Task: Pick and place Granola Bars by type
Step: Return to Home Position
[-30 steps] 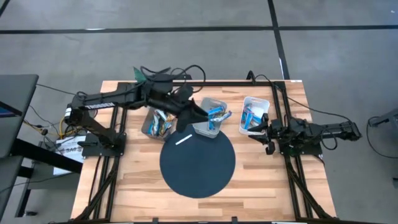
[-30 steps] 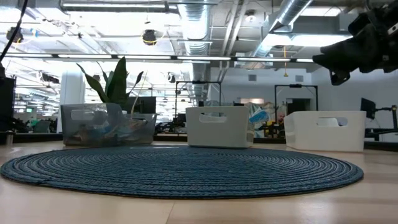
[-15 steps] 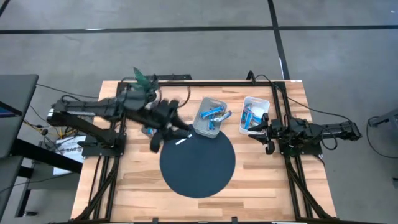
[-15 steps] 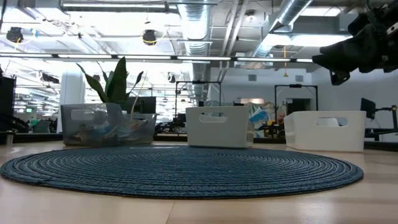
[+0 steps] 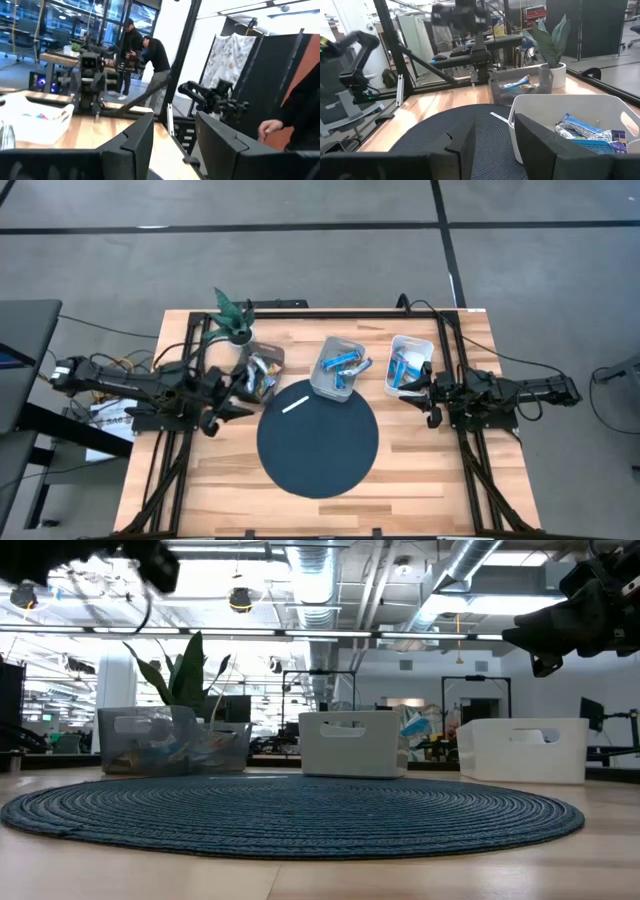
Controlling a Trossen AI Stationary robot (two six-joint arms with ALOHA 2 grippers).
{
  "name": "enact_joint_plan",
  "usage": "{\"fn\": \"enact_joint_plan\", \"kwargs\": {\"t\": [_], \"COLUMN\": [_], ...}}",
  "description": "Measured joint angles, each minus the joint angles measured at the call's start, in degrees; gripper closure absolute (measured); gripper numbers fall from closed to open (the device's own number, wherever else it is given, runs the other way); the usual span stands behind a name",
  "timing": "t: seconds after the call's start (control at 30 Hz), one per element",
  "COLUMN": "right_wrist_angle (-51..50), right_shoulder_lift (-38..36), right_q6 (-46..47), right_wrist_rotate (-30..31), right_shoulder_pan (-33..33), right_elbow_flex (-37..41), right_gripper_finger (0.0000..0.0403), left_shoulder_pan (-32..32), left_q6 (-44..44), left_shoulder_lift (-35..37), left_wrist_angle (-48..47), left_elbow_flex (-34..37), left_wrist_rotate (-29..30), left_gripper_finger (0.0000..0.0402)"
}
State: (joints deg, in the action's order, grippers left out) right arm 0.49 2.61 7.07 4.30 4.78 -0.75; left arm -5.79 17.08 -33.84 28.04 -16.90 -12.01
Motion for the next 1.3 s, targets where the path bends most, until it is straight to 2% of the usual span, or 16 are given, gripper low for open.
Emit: {"fn": "enact_joint_plan", "kwargs": {"t": [0.13, 0.3, 0.43, 0.53, 0.67, 0.8, 1.3], "right_wrist_angle": [0.0, 0.0, 0.0, 0.0, 0.0, -0.1, 0.0], "right_shoulder_lift": [0.0, 0.0, 0.0, 0.0, 0.0, 0.0, 0.0], "right_q6": [0.0, 0.0, 0.0, 0.0, 0.0, 0.0, 0.0], "right_wrist_rotate": [0.0, 0.0, 0.0, 0.0, 0.1, 0.1, 0.1], "right_shoulder_pan": [0.0, 0.0, 0.0, 0.0, 0.0, 0.0, 0.0], "right_elbow_flex": [0.0, 0.0, 0.0, 0.0, 0.0, 0.0, 0.0], "right_gripper_finger": [0.0275, 0.0275, 0.0275, 0.0275, 0.0275, 0.0275, 0.0275], "left_shoulder_pan": [0.0, 0.0, 0.0, 0.0, 0.1, 0.1, 0.1], "left_q6": [-0.3, -1.5, -2.2, -4.2, -6.8, -5.3, -4.5], "left_shoulder_lift": [9.9, 21.8, 29.6, 33.9, 33.2, 33.5, 33.0], "left_wrist_angle": [0.0, -0.9, -6.5, -15.5, -20.3, -26.3, -26.8], "left_elbow_flex": [8.0, 14.3, 16.2, 16.0, 15.9, 16.2, 16.1], "left_wrist_rotate": [-1.6, -2.7, -1.6, 1.4, 7.0, 12.4, 12.5], "left_gripper_finger": [0.0263, 0.0263, 0.0263, 0.0263, 0.0263, 0.0263, 0.0263]}}
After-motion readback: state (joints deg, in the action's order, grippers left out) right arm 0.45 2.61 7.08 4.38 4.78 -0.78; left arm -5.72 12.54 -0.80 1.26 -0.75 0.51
